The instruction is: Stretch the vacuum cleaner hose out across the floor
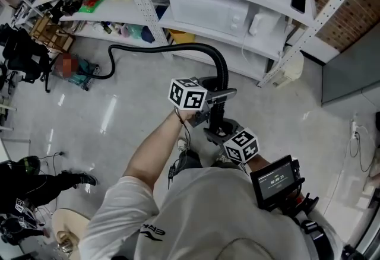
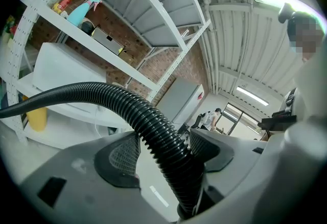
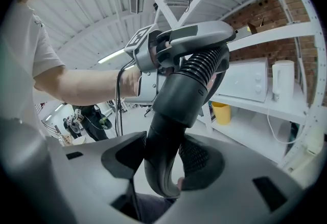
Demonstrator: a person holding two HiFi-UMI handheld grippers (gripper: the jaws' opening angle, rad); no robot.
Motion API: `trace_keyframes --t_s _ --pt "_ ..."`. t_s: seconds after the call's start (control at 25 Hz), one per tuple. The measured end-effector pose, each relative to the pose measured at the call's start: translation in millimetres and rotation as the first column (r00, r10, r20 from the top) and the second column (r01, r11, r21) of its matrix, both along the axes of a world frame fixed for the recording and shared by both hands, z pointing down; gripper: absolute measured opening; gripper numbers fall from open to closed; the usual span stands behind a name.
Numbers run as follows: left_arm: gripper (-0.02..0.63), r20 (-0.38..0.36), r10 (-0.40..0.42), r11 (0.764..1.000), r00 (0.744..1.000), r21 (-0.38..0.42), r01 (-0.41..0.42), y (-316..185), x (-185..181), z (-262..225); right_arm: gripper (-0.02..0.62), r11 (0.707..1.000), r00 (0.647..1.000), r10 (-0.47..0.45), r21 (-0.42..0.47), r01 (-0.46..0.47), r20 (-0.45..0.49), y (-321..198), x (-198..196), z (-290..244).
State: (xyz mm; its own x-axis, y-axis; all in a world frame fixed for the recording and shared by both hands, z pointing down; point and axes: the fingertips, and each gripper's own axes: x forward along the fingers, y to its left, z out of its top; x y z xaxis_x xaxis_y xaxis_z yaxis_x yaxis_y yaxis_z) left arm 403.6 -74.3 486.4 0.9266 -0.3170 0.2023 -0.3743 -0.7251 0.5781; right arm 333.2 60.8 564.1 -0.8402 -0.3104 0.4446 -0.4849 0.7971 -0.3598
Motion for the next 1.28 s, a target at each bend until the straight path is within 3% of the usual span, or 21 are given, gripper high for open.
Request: trace_keyframes --t_s 0.36,0.92,1.28 --pt "0.291 0.011 0.004 0.999 1.0 -0.037 -0.004 36 67 14 0.193 0.999 0.999 0.04 -0.022 -0.04 -0.018 37 65 10" --pt "0.291 -0.016 0.128 0.985 0.992 -0.116 -0.129 99 125 39 0.193 0.974 0.974 0.215 -0.051 -0.219 -0.075 90 105 29" --pt "0.291 -0.004 0.123 0.974 0.992 -0.192 -0.121 113 175 60 0.193 0.971 0.976 0.209 -0.107 -0.215 -0.067 107 151 40"
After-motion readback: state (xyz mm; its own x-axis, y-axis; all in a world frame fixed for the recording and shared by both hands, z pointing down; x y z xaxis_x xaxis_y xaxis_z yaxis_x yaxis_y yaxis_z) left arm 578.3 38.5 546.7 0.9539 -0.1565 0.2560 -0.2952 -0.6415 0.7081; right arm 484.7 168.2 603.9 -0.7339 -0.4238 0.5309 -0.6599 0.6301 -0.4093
